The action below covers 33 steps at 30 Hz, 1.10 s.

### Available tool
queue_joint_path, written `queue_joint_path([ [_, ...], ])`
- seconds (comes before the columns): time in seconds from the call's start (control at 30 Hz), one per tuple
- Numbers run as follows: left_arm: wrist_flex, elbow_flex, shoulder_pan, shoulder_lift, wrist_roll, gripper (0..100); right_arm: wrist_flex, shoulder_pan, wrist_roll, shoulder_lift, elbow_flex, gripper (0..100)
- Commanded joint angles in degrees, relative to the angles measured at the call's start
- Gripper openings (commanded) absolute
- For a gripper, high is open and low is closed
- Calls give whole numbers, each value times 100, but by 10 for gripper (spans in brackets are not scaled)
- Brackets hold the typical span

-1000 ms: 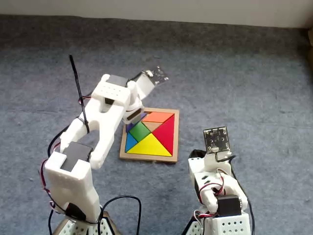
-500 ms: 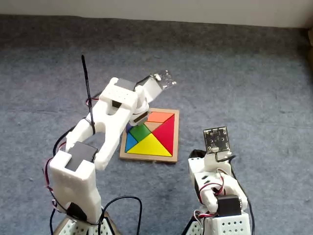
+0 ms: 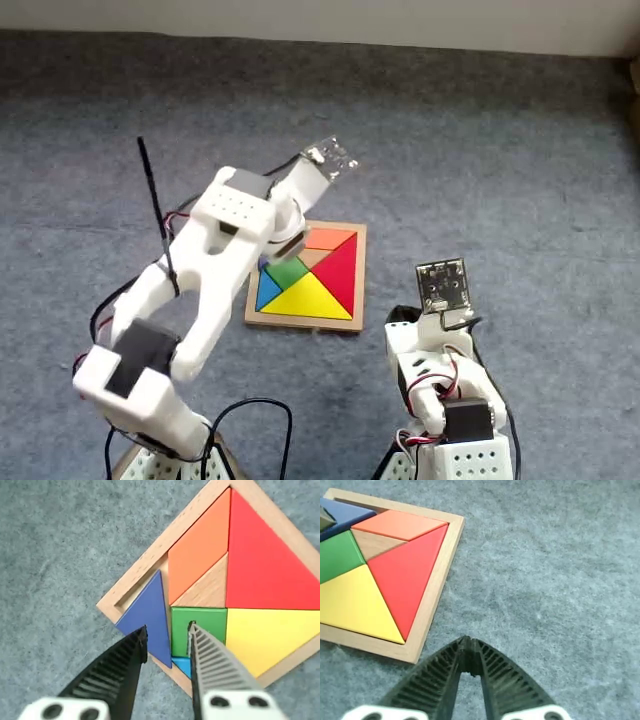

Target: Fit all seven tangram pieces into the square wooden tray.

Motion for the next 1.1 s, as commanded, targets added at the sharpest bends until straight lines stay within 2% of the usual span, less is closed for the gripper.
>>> queue_joint_path([
  [0.0, -79, 110, -312, -558, 97, 150, -40, 57, -9, -57, 884, 5],
  [0.23, -967, 426, -1068, -242, 404, 150, -40, 57, -9, -57, 884, 5],
  [0.5, -1002, 136, -716, 558, 396, 151, -40, 57, -9, -57, 884, 5],
  [1.07, -967, 207, -585, 549, 422, 148, -40, 57, 0, -57, 884, 5],
])
